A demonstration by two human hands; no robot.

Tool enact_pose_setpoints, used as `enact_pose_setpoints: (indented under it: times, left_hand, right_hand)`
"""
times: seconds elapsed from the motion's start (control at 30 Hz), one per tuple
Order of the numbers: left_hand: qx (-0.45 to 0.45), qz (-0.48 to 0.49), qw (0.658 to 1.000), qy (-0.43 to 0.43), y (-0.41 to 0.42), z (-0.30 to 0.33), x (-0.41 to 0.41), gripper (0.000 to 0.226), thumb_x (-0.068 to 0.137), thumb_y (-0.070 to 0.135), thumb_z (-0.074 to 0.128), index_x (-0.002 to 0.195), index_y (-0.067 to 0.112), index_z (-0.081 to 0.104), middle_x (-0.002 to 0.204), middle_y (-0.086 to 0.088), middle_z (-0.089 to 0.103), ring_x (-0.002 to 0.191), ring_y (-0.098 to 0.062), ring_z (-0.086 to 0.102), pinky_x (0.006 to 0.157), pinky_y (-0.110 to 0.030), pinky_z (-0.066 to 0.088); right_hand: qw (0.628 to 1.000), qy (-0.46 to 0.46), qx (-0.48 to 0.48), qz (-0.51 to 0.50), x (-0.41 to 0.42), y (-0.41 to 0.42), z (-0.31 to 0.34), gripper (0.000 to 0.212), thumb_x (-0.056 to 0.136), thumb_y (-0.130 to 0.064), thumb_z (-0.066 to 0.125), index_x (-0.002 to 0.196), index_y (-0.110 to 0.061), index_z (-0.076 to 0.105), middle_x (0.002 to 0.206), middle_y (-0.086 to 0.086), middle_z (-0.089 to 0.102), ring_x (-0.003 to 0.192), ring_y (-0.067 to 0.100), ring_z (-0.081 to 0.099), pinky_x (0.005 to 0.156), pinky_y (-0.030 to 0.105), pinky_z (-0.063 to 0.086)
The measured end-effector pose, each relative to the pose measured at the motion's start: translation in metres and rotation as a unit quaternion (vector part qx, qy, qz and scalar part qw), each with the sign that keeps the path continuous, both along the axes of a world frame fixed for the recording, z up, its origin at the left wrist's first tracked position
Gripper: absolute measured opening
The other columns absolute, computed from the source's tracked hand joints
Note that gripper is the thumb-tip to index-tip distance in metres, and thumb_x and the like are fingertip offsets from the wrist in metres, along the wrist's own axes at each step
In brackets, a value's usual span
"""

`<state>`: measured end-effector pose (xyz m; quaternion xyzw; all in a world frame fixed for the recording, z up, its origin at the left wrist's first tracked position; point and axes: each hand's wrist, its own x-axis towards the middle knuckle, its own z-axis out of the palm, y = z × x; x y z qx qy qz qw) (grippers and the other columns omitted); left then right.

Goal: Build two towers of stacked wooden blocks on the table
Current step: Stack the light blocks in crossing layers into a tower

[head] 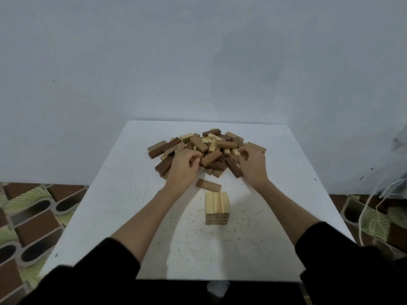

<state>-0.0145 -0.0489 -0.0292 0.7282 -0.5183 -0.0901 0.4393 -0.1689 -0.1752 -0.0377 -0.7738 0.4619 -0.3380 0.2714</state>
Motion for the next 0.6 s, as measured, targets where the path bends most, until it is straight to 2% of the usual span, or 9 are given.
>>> enact_pose_setpoints:
  times: [0.03,0.13,0.23,0.33,0.4,0.47,0.6]
  left_hand:
    - [0.008,-0.004,1.000,-0.023,-0.012,0.001,0.005,0.020,0.091,0.002,0.053,0.105,0.004,0.067,0.105,-0.008,0.064,0.099,-0.018,0.055,0.087,-0.018,0.037]
    - [0.040,-0.033,0.994,-0.098,-0.042,0.000,0.016,0.018,0.091,0.007,0.054,0.102,0.010,0.069,0.107,-0.004,0.064,0.105,-0.021,0.053,0.096,-0.039,0.041]
    - [0.095,-0.045,0.982,-0.154,-0.067,0.002,0.024,0.019,0.091,0.012,0.052,0.102,0.013,0.068,0.108,-0.004,0.059,0.110,-0.020,0.048,0.092,-0.041,0.042]
    - [0.130,-0.045,0.972,-0.189,-0.083,0.006,0.024,0.020,0.092,0.015,0.052,0.106,0.011,0.065,0.112,-0.005,0.054,0.114,-0.020,0.043,0.080,-0.030,0.042]
    - [0.149,-0.046,0.966,-0.206,-0.090,0.008,0.024,0.022,0.093,0.020,0.054,0.109,0.009,0.064,0.113,-0.005,0.053,0.115,-0.021,0.041,0.075,-0.029,0.040]
    - [0.163,-0.053,0.960,-0.221,-0.097,0.008,0.024,0.026,0.092,0.025,0.057,0.110,0.008,0.064,0.114,-0.006,0.054,0.114,-0.022,0.042,0.079,-0.032,0.043]
    - [0.194,-0.046,0.951,-0.237,-0.107,0.008,0.021,0.034,0.089,0.033,0.060,0.113,0.008,0.062,0.115,-0.008,0.056,0.113,-0.024,0.043,0.083,-0.035,0.043]
  right_hand:
    - [0.999,0.031,-0.013,0.012,0.006,-0.006,0.001,0.021,0.086,0.004,0.049,0.097,0.000,0.067,0.102,0.015,0.062,0.098,0.028,0.055,0.076,0.022,0.037]
    - [0.983,0.168,-0.072,0.025,0.020,-0.012,-0.001,0.023,0.090,-0.011,0.049,0.103,-0.010,0.069,0.115,0.009,0.059,0.105,0.027,0.052,0.073,0.027,0.036]
    - [0.965,0.242,-0.104,0.008,0.031,-0.014,-0.004,0.023,0.091,-0.023,0.053,0.106,-0.011,0.066,0.125,0.010,0.053,0.111,0.030,0.047,0.084,0.034,0.040]
    - [0.961,0.257,-0.096,-0.008,0.039,-0.016,-0.007,0.027,0.093,-0.028,0.053,0.108,-0.006,0.062,0.130,0.014,0.047,0.119,0.031,0.040,0.089,0.035,0.041]
    - [0.960,0.262,-0.100,-0.020,0.043,-0.018,-0.008,0.030,0.094,-0.028,0.052,0.114,-0.006,0.057,0.133,0.014,0.044,0.120,0.031,0.040,0.090,0.033,0.039]
    - [0.960,0.260,-0.100,-0.035,0.045,-0.021,-0.010,0.028,0.094,-0.022,0.051,0.117,-0.006,0.053,0.134,0.014,0.043,0.118,0.031,0.040,0.091,0.031,0.038]
    - [0.972,0.227,-0.037,-0.045,0.048,-0.026,-0.012,0.023,0.088,-0.009,0.049,0.111,-0.003,0.050,0.125,0.018,0.045,0.115,0.032,0.039,0.093,0.032,0.035]
